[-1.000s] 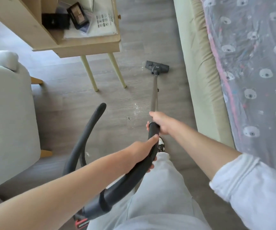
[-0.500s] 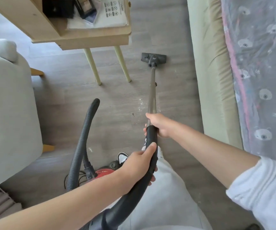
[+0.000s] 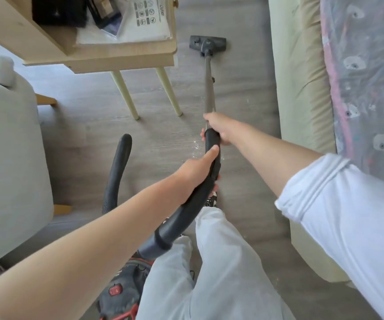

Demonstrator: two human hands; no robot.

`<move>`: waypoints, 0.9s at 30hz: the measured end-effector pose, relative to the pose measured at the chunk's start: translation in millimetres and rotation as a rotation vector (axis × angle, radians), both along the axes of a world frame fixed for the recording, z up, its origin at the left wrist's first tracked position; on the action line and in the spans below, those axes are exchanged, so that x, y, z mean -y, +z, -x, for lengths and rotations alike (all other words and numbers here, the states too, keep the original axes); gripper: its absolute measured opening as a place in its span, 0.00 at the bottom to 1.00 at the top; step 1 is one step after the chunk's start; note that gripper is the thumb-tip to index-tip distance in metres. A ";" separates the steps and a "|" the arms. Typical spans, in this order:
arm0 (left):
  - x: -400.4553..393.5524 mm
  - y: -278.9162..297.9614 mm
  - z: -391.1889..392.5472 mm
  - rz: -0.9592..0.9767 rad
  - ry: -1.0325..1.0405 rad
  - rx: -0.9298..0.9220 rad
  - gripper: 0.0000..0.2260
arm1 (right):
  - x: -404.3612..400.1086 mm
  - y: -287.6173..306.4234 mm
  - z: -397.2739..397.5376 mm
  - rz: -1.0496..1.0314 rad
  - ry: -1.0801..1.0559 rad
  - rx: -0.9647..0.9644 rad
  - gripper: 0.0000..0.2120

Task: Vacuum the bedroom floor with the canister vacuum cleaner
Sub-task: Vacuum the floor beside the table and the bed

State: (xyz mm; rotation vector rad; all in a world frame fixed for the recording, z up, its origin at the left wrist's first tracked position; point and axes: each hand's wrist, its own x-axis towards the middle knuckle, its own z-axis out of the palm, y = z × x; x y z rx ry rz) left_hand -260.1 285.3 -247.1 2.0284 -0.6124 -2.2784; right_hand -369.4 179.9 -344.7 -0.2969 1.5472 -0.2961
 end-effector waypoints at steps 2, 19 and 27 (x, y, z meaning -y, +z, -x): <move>-29.2 10.2 -17.4 -0.030 -0.017 0.029 0.28 | -30.7 8.7 -17.0 -0.016 0.011 0.028 0.13; -212.5 74.4 -88.4 -0.215 -0.003 -0.110 0.26 | -218.5 55.7 -72.0 -0.105 0.070 0.071 0.16; -120.0 20.7 -49.0 -0.077 0.072 -0.106 0.25 | -113.9 22.4 -48.8 -0.039 0.116 -0.021 0.12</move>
